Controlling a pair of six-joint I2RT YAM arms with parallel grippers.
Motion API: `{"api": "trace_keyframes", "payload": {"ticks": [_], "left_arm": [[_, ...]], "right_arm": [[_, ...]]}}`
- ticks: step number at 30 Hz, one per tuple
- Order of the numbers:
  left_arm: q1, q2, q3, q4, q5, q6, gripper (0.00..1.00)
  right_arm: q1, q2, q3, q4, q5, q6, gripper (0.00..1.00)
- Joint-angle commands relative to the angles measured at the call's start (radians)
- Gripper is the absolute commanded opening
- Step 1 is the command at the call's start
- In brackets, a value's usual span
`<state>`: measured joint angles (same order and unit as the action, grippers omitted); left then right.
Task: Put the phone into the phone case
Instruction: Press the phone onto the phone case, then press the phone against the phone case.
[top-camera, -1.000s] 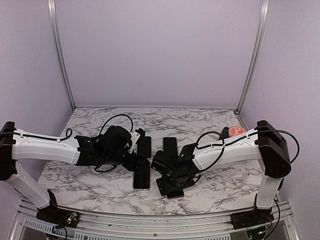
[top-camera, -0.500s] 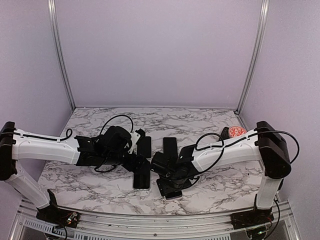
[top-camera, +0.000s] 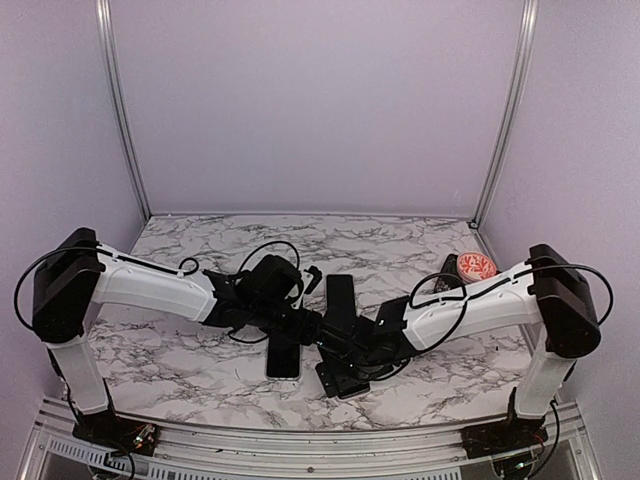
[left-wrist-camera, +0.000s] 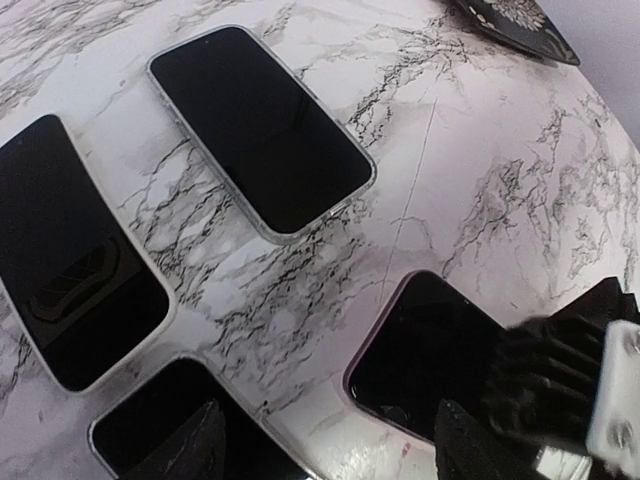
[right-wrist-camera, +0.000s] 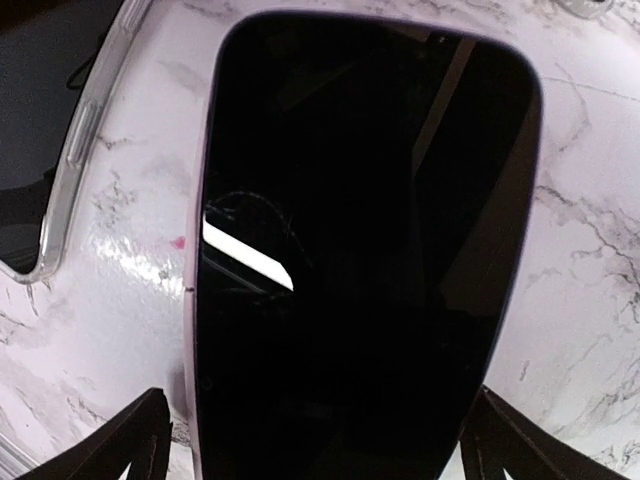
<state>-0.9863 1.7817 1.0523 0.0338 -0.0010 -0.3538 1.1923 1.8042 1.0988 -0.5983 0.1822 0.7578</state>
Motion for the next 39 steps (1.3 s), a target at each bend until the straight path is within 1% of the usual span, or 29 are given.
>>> {"api": "trace_keyframes", "payload": {"ticks": [1, 3, 6, 8, 10, 11, 13, 14, 15, 16, 17, 21, 22, 25, 28, 31, 34, 39], "left_arm": [[0.006, 0.1, 0.142, -0.032, -0.026, 0.074, 0.68], [0.006, 0.128, 0.172, -0.055, -0.038, 0.107, 0.68], [0.006, 0.154, 0.207, -0.08, -0.055, 0.153, 0.66], [0.006, 0.175, 0.236, -0.1, -0.063, 0.183, 0.61], [0.006, 0.215, 0.282, -0.157, -0.097, 0.202, 0.5], [0.006, 0.23, 0.303, -0.188, -0.117, 0.211, 0.45], [0.005, 0.248, 0.327, -0.218, -0.122, 0.227, 0.39], [0.004, 0.25, 0.323, -0.219, -0.109, 0.234, 0.38], [0.003, 0.253, 0.318, -0.219, -0.098, 0.235, 0.36], [0.003, 0.254, 0.314, -0.219, -0.092, 0.238, 0.35], [0.002, 0.256, 0.313, -0.219, -0.083, 0.242, 0.35], [0.0, 0.292, 0.33, -0.21, -0.093, 0.27, 0.35], [0.0, 0.3, 0.337, -0.21, -0.095, 0.274, 0.35], [-0.001, 0.313, 0.352, -0.206, -0.089, 0.294, 0.36], [-0.01, 0.332, 0.367, -0.206, -0.089, 0.343, 0.38], [-0.022, 0.354, 0.379, -0.206, -0.088, 0.405, 0.38], [-0.031, 0.365, 0.378, -0.209, -0.069, 0.427, 0.38], [-0.067, 0.318, 0.308, -0.208, -0.046, 0.47, 0.37]], "right_arm": [[0.007, -0.059, -0.016, 0.009, -0.039, -0.047, 0.99], [0.008, -0.112, -0.019, 0.003, -0.05, -0.052, 0.99], [0.011, -0.233, -0.045, 0.001, -0.059, -0.044, 0.99], [0.012, -0.323, -0.088, -0.001, -0.072, -0.014, 0.99], [0.012, -0.399, -0.164, -0.003, -0.094, 0.04, 0.98], [0.012, -0.43, -0.203, 0.001, -0.107, 0.077, 0.91], [0.016, -0.469, -0.275, 0.024, -0.137, 0.148, 0.62], [0.025, -0.477, -0.305, 0.046, -0.149, 0.168, 0.47], [0.032, -0.48, -0.325, 0.064, -0.152, 0.186, 0.35], [0.039, -0.482, -0.341, 0.082, -0.154, 0.202, 0.24], [0.042, -0.484, -0.36, 0.102, -0.155, 0.218, 0.15], [0.043, -0.448, -0.418, 0.246, -0.166, 0.226, 0.05], [0.043, -0.422, -0.41, 0.254, -0.168, 0.221, 0.0], [0.043, -0.328, -0.369, 0.236, -0.171, 0.194, 0.0], [0.043, -0.271, -0.348, 0.236, -0.171, 0.183, 0.0], [0.041, -0.245, -0.325, 0.203, -0.144, 0.188, 0.0], [0.036, -0.225, -0.297, 0.194, -0.114, 0.174, 0.0], [0.031, -0.197, -0.25, 0.181, -0.049, 0.162, 0.0]]}}
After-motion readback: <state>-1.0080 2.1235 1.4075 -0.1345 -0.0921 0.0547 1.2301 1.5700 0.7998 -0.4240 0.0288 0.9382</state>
